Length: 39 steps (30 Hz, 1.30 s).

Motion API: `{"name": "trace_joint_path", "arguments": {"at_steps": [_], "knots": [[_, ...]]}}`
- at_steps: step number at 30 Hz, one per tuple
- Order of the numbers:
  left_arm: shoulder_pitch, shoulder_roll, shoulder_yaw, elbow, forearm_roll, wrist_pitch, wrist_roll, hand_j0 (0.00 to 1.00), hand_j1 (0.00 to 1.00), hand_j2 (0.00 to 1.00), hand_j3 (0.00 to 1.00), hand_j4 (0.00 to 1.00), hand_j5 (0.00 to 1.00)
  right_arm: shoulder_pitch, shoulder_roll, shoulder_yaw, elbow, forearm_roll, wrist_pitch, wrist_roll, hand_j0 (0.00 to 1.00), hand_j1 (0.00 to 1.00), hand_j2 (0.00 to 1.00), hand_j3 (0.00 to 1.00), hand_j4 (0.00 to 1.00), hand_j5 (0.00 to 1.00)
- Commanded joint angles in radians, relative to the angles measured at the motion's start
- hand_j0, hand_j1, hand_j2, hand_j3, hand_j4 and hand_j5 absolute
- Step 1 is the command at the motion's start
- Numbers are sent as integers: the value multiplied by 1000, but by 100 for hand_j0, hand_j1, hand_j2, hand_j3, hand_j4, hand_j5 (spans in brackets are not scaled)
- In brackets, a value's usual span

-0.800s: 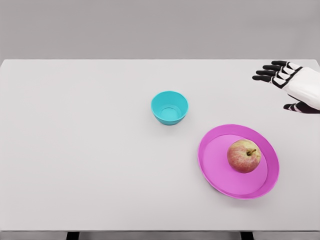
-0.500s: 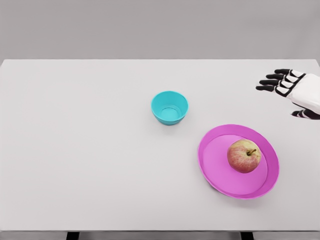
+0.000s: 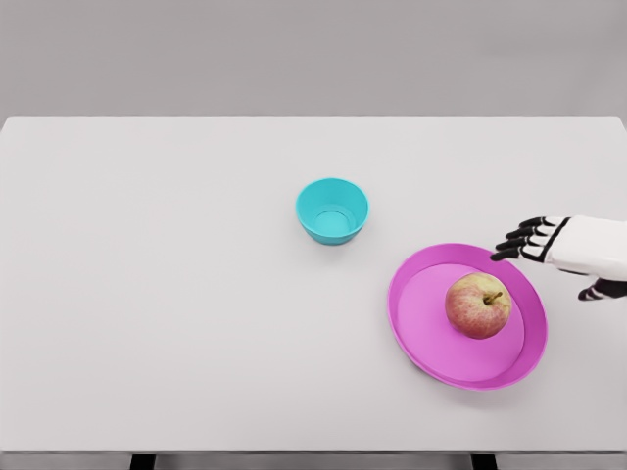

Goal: Put the apple from the pink plate into the blue bowl with your right arm

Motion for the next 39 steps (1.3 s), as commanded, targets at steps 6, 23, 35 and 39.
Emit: {"name": "trace_joint_path", "arguments": {"at_steps": [6, 23, 35, 39], "knots": [[0, 0, 0, 0, -1, 0, 0, 100, 100, 100, 100, 100, 100, 2, 36, 2, -2, -8, 2, 9, 100, 100, 100, 100, 100, 100], [0, 0, 0, 1, 0, 0, 0, 100, 100, 100, 100, 100, 100, -83, 112, 126, -1, 0, 2, 44, 100, 100, 100, 100, 100, 100], [-2, 0, 0, 0, 0, 0, 0, 100, 100, 100, 100, 100, 100, -147, 128, 226, 1, 2, 2, 45, 100, 100, 100, 100, 100, 100], [-2, 0, 0, 0, 0, 0, 0, 100, 100, 100, 100, 100, 100, -149, 135, 231, 6, 5, 2, 45, 100, 100, 100, 100, 100, 100]]}}
